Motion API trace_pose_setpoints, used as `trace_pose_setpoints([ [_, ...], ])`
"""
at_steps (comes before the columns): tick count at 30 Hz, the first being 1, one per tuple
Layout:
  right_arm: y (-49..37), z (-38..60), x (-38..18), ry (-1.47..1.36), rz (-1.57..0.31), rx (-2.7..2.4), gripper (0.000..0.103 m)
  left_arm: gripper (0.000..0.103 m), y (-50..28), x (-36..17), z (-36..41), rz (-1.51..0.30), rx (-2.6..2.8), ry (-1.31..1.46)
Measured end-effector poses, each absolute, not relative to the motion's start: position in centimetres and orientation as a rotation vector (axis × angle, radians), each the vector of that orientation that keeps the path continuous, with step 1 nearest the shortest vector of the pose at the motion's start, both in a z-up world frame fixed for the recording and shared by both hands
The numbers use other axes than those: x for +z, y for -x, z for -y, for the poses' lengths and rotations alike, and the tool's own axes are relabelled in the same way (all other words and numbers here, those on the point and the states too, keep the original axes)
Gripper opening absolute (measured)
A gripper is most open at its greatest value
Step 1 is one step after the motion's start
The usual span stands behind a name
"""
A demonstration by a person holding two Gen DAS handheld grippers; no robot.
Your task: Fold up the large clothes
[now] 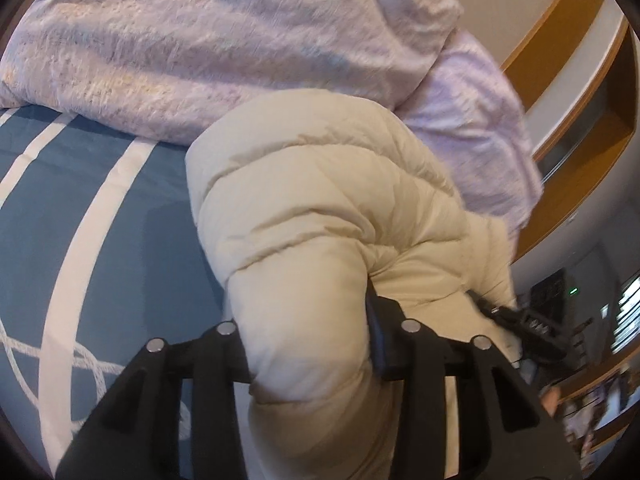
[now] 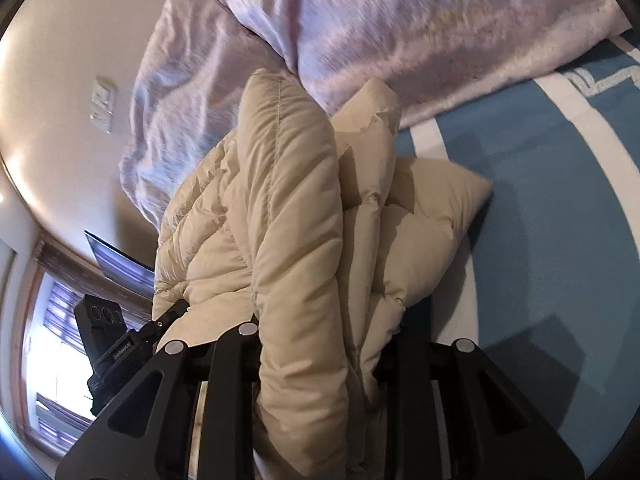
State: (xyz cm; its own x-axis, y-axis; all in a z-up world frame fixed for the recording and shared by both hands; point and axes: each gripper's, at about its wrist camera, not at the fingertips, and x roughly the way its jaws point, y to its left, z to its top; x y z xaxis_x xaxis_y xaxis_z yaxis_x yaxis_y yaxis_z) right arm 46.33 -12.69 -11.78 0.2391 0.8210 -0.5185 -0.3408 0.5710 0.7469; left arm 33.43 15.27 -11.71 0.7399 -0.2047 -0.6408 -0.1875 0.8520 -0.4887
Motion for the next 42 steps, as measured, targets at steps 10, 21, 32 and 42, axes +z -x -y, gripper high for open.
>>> trace_pose_setpoints([
  [10,-44.5,14.5,-10.1,-0.390,-0.979,0.703,0.063,0.078,-32.1,-11.4,-14.8,-0.745,0.137,0.407],
  [21,-42.0,11.3,-3.6,-0.153,-0.754,0.582,0.064,0.085,-32.8,-8.5,-13.6,-0.707,0.313,0.210],
  [32,-43.8,4.5,-6.4,0.014,-0.772,0.502,0.064,0.086,-37.3,-8.3,-11.5,-0.712,0.383,0.075],
  [42,-44.5,5.8,-10.2,-0.043,-0.848,0.500,0.063,0.087,-38.4,-11.7,-10.8,-0.714,0.344,0.068],
])
